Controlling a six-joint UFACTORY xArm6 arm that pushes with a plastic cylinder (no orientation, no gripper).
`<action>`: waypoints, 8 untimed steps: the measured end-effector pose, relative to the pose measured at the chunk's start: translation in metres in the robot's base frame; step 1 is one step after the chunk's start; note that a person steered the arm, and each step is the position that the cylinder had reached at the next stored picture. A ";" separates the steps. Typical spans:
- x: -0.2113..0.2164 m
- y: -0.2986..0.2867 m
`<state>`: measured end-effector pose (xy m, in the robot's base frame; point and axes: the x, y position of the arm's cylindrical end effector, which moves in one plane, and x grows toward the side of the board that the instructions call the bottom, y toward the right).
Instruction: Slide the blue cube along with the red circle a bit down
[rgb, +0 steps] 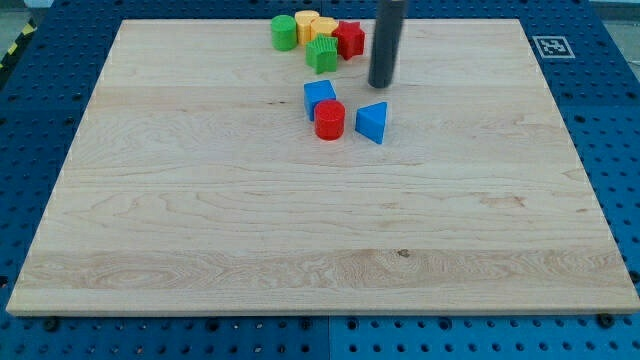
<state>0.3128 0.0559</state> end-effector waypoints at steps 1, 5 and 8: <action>-0.025 -0.048; -0.010 -0.064; 0.031 -0.064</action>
<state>0.3440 -0.0080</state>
